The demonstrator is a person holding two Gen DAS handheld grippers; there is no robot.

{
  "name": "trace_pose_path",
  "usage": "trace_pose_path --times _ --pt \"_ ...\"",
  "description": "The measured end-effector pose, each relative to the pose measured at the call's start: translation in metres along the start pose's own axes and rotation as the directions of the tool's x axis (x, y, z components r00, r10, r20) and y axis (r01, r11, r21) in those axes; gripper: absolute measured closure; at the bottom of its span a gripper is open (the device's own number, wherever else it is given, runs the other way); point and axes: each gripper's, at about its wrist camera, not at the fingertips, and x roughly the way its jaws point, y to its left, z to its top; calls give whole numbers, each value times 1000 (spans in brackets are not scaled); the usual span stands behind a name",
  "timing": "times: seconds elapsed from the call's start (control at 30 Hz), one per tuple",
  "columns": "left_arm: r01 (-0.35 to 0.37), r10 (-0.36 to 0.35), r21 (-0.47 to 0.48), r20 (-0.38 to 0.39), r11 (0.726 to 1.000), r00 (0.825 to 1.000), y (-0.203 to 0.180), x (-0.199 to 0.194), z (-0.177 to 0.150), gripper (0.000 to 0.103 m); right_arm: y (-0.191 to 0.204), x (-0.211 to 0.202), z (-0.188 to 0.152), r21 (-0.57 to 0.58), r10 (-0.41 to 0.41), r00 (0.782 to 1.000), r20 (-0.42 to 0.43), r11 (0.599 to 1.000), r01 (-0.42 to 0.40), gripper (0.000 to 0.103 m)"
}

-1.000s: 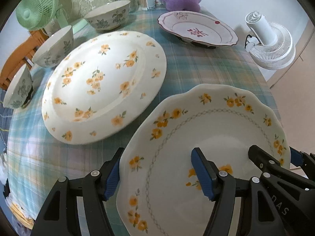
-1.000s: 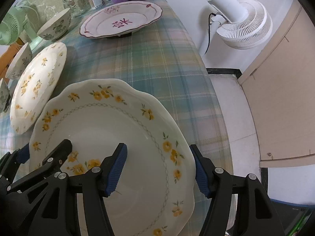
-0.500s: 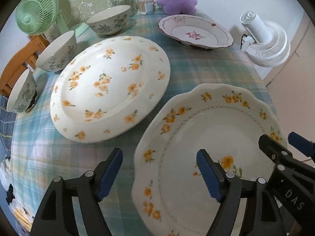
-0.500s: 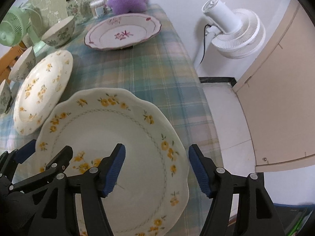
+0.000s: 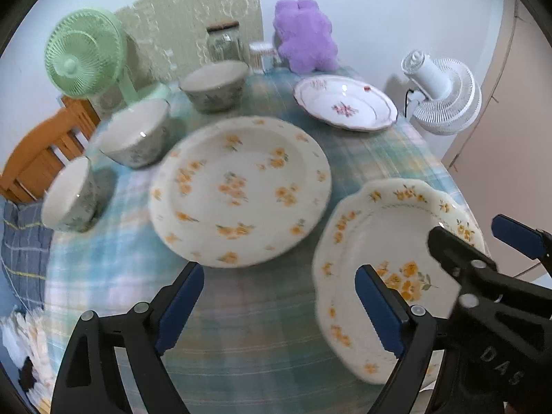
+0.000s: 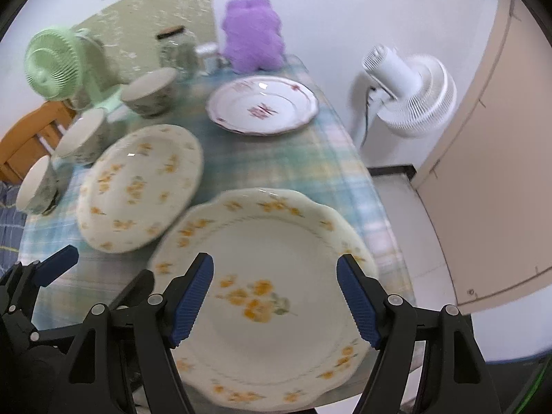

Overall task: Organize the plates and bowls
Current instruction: 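Carry the scalloped plate with both grippers toward the white fan and lower it, then open both grippers and move them to the beaded-rim flower plate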

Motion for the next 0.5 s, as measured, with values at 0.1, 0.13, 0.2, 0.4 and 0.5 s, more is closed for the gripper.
trace_pose_path --times 0.1,0.13,0.2,0.4,0.5 --pt "-4 4 -17 23 1000 1000 17 -7 0 13 21 -10 2 -9 3 999 32 1000 -2 26" --pt "-5 6 -27 32 1000 999 25 -10 1 13 28 -14 4 -7 6 999 42 1000 -6 26" --pt "-7 9 -40 50 999 999 37 -13 2 13 38 -18 5 1 16 998 54 1000 -16 26" --pt "2 2 -53 89 999 996 71 -21 5 13 73 -32 10 10 26 995 94 1000 -27 26" --pt "9 -3 -58 102 998 995 83 -22 7 13 86 -32 13 19 40 994 104 999 -42 26"
